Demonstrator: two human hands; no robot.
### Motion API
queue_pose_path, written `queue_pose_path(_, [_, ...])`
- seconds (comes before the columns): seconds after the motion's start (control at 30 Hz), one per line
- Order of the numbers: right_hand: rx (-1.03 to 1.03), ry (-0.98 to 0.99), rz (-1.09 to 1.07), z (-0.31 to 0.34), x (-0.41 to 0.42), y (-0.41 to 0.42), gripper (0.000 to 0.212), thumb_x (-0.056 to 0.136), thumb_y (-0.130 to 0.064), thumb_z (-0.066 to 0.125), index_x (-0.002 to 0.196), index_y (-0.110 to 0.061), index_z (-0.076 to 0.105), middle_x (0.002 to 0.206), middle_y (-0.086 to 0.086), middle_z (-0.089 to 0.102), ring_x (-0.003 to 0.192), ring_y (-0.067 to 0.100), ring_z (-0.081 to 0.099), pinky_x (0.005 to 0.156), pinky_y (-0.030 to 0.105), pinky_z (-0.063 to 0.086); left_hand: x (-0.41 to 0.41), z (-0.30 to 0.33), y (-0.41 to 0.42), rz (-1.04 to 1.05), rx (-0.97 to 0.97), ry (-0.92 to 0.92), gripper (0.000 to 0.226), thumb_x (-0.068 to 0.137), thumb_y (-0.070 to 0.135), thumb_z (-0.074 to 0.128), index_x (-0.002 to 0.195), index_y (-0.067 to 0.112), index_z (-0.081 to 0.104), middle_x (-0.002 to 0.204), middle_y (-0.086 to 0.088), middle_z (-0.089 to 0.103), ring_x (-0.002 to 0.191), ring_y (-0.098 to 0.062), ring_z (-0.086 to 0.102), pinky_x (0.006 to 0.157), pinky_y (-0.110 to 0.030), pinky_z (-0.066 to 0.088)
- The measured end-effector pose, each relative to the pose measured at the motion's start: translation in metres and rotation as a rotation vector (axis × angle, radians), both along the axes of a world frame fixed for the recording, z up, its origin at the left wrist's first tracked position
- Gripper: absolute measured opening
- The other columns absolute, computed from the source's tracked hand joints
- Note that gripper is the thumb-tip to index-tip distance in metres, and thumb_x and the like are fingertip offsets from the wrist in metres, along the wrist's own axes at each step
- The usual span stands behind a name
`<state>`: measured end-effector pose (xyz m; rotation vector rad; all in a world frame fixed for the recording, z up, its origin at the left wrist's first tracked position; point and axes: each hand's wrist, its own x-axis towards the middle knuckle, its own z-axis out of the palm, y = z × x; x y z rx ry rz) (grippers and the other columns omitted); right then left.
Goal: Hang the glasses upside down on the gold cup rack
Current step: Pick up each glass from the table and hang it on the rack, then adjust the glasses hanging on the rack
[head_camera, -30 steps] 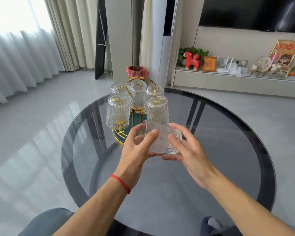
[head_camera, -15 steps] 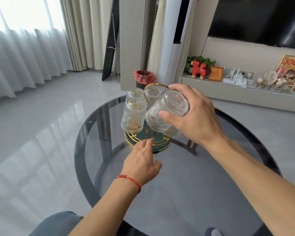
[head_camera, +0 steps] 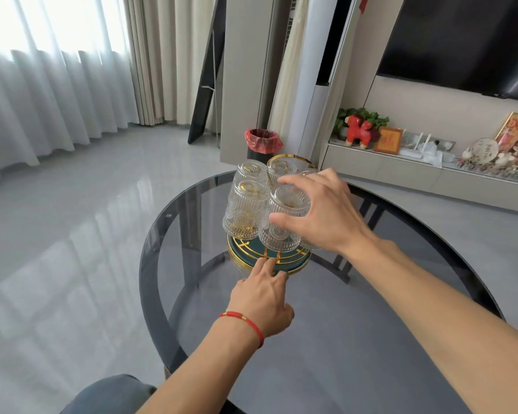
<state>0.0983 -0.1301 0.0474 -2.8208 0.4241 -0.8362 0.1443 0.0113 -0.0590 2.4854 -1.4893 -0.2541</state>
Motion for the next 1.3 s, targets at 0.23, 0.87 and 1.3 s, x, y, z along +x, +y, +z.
queue_pose_path(0.23, [0.021, 0.070, -0.023, -0.019, 0.012, -0.011, 0.072, 0.074, -0.079, 0.053, 0.133, -0.040, 0.063, 0.120, -0.005, 0.072, 0.118, 0.016, 0.042, 0.098, 0.040, 0.033, 0.001, -0.001, 0.000, -0.006, 0.004, -0.030, 0.047, 0.092, 0.034, 0.060, 0.134, 0.014, 0.057, 0.148, -0.007, 0.036, 0.140, -0.025, 0.032, 0.097, -0.046, 0.053])
queue_pose_path(0.87, [0.169, -0.215, -0.045, -0.054, -0.068, -0.049, 0.050, 0.093, -0.005, 0.063, 0.141, -0.018, 0.059, 0.144, 0.002, 0.058, 0.134, 0.022, 0.051, 0.114, 0.031, 0.036, -0.010, -0.034, -0.011, -0.028, -0.076, -0.238, 0.065, 0.099, 0.057, 0.035, 0.158, 0.035, 0.016, 0.170, -0.001, 0.012, 0.155, -0.028, 0.006, 0.122, -0.058, 0.014])
queue_pose_path(1.3, [0.073, -0.005, 0.098, -0.051, -0.045, -0.062, 0.061, 0.094, -0.012, 0.064, 0.151, -0.027, 0.050, 0.160, -0.002, 0.046, 0.146, 0.022, 0.035, 0.123, 0.038, 0.027, -0.013, -0.051, -0.013, -0.029, -0.036, -0.261, 0.065, 0.096, 0.064, 0.021, 0.154, 0.038, 0.032, 0.172, -0.006, 0.003, 0.155, -0.038, -0.002, 0.122, -0.060, 0.013])
